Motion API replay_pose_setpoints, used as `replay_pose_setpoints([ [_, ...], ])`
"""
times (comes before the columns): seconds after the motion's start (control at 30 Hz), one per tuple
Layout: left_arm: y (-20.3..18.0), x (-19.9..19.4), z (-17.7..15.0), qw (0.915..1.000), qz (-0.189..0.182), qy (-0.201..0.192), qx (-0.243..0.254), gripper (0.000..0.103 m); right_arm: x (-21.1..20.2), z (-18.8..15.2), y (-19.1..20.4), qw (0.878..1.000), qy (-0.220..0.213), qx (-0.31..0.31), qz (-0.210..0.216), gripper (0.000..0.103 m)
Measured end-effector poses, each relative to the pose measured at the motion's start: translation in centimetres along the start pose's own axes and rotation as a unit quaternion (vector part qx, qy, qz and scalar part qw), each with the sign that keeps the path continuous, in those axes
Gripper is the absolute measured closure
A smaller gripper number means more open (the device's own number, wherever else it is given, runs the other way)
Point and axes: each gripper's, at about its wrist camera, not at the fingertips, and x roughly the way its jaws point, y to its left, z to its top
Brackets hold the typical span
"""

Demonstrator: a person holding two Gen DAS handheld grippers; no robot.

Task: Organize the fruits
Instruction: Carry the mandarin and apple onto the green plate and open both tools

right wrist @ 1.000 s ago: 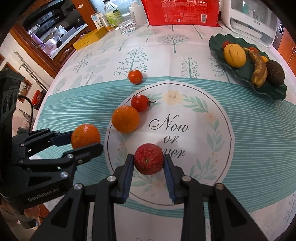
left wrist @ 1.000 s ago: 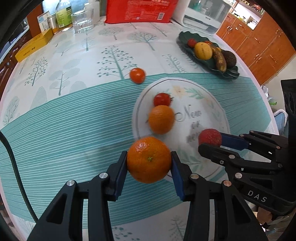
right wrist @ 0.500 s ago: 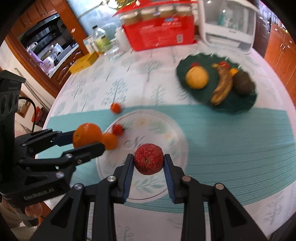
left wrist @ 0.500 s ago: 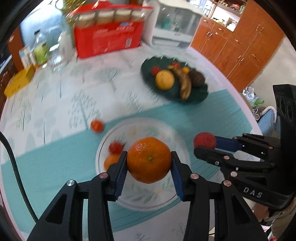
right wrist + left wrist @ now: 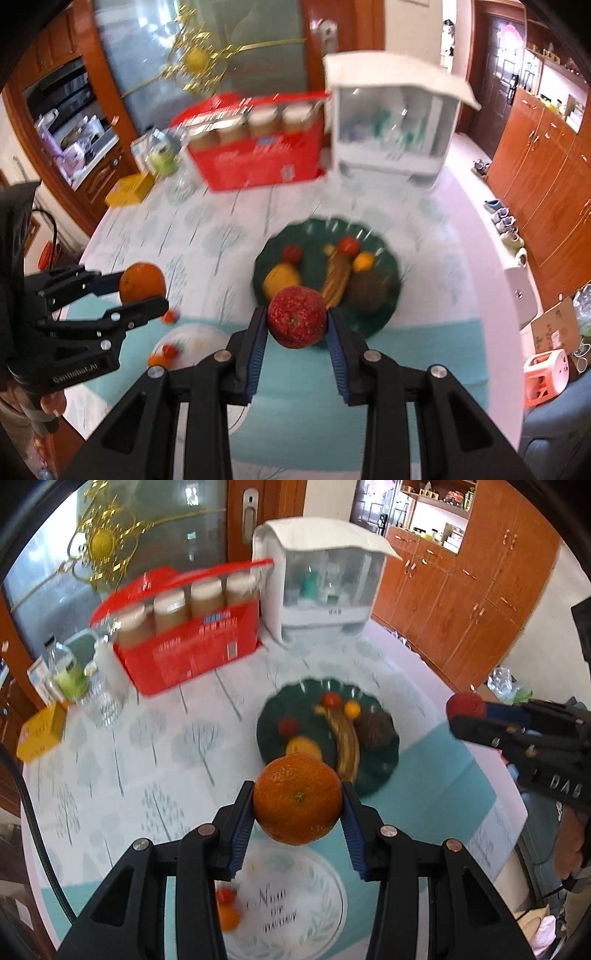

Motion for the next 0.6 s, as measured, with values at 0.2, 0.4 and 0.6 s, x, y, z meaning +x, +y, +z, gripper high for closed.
replay_pose_setpoints([
  [0.2, -0.5, 2.3, 6.1, 0.9998, 0.021, -0.006, -0.005, 0.060, 1.7, 5.5, -3.0, 1.000, -0.006, -0.002, -0.007, 0.071],
  [0.4, -0.3, 6.6, 9.8, 0.9993, 0.029, 0.000, -0.023, 0.060, 7.1, 8.6, -5.4, 1.000, 0.020, 0.015, 0.010, 0.071],
  [0.6, 0.1, 12.2, 10.3, 0.9982, 0.036, 0.026, -0.040, 0.060, 13.6, 8.2, -6.3, 0.996, 0.076, 0.024, 0.027, 0.071],
])
